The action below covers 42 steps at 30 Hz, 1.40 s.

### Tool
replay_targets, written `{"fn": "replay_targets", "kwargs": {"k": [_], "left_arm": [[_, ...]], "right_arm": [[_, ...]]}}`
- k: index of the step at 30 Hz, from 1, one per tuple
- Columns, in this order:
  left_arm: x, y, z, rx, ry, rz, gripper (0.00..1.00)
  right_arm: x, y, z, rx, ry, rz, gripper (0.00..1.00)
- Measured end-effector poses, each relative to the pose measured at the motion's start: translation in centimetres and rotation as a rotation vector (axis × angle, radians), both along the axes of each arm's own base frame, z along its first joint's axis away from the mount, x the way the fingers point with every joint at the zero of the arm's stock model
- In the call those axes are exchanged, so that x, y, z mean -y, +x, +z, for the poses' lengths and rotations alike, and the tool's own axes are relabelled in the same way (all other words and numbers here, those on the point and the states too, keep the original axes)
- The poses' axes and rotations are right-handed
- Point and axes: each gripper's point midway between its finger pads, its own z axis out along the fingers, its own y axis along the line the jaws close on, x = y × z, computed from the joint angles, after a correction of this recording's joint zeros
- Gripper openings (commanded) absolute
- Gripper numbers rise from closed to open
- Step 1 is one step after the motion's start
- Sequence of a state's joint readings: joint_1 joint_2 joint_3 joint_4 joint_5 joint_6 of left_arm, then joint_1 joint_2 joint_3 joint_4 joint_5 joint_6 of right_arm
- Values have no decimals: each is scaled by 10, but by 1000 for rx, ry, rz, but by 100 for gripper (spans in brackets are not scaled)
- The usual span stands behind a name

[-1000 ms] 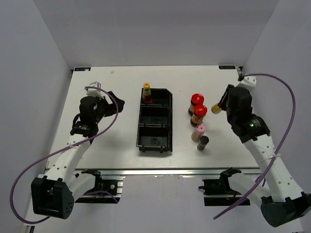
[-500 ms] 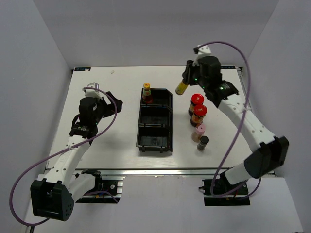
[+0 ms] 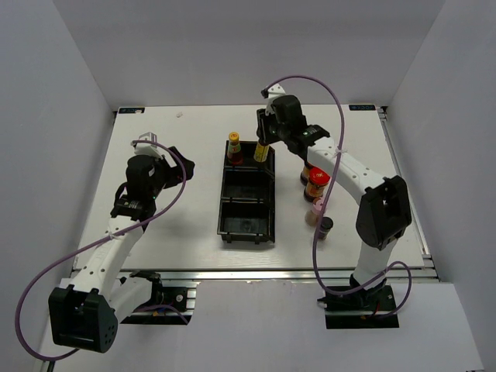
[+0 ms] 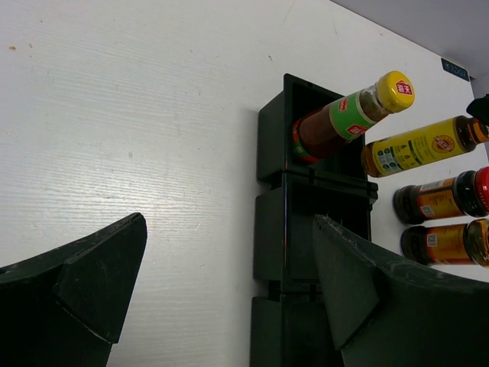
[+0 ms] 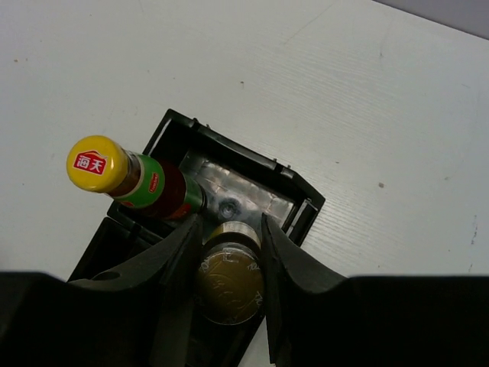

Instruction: Organize the condiment bottles

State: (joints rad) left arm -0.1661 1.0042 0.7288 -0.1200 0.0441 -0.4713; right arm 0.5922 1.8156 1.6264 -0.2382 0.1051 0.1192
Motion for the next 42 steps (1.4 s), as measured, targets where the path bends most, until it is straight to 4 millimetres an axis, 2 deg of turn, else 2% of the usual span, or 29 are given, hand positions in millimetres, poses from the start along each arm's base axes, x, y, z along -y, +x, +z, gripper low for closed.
{"fn": "replay_targets", "kwargs": {"k": [6,12,15,18,23,25,31,34,42], "left_arm": [[0,0,0,0,0,0,98],[0,0,0,0,0,0,98],[0,0,1,1,-1,0,98],[0,-1,2,6,-3,1,98],[0,-2,5,14,-8,2,98],[0,-2,6,16,-10,2,98],[1,-2,7,18,-16,-1,98],[3,-3,8,17,-24,-11,98],[9,-6,12,24,-49,-35,98]], "right_arm": [[-19,7,-9,40,-11,22,2],[-30,9,-52,-7,-75,28,4],[-30,9,-66,-15,-117,15,7],[-30,8,-68,-7,-134,1,10],[-29,9,-67,3,-142,-17,24],[-28,9,-68,3,-146,-23,25],[-21,7,-83,-12,-164,-53,34],[-21,8,-82,-11,-151,-66,44],[-21,9,-81,-11,-135,-91,59]]}}
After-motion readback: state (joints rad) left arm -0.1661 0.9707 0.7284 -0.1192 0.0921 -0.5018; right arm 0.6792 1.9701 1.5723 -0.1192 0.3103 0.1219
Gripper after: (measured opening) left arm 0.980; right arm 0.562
